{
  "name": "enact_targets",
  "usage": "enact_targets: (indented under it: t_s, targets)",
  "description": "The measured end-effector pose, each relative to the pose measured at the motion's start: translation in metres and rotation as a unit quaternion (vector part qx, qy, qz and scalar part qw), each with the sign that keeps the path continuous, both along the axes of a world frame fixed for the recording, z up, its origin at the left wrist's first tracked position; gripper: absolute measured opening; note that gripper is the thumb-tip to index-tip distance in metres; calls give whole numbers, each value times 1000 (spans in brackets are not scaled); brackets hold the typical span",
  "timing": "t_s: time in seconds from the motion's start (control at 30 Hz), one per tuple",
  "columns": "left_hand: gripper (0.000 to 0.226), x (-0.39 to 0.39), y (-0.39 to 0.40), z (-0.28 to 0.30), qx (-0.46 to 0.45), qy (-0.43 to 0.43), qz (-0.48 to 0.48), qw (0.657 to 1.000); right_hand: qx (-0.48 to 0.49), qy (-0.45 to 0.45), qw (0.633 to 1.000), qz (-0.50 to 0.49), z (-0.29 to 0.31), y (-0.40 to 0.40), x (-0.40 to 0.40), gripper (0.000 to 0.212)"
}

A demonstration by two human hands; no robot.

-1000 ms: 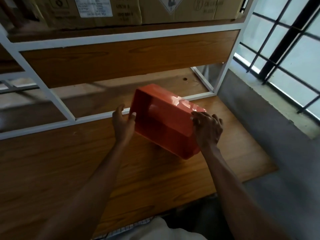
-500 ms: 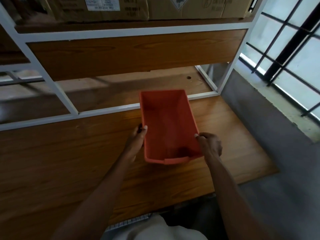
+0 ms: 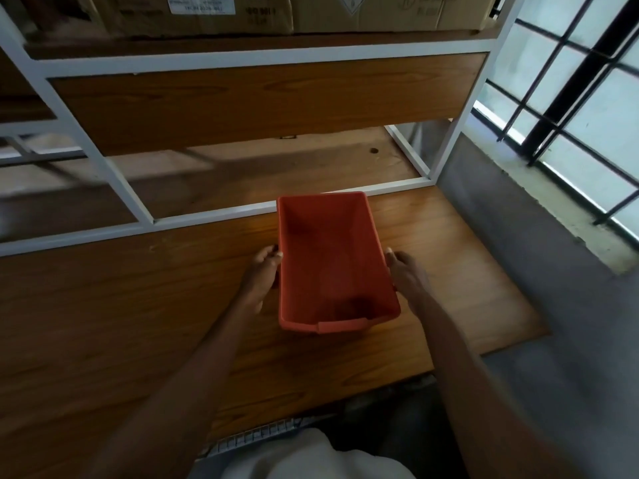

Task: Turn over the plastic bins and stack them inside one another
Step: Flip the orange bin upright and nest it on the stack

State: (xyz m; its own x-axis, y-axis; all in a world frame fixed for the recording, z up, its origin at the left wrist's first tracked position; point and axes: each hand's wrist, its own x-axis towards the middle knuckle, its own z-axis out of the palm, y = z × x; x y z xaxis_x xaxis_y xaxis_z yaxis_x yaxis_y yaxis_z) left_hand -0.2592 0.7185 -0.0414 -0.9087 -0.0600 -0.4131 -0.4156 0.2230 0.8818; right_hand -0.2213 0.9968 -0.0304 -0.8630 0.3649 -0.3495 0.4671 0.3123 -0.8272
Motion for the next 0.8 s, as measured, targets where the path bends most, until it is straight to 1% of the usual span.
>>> enact_targets:
  t_s: [0.13,0.27,0.33,0.4,0.53,0.7,0.8]
  targets:
    - [44,-5,0,9,1,-8,-19,1000,-50,-1,999,19,1,2,-21,41]
    - [39,-6,3,14,2,-14,-29,999,-59,2,998,31,4,-2,-21,30]
    - [41,-5,3,14,5,-17,-31,999,-73,11,997,30,2,-4,-17,26]
    - [45,-6,4,12,10,-21,-29,999,-87,14,996,34,1,-2,-15,27]
    - [51,-2,5,9,6,-18,10,1000,-105,14,993,47,-3,2,-13,28]
    - [50,16,-1,8,21,-10,75,997,-117,15,989,92,-2,2,-21,32]
    - [49,37,-18,8,34,-9,129,991,-117,19,981,154,2,-13,-30,35]
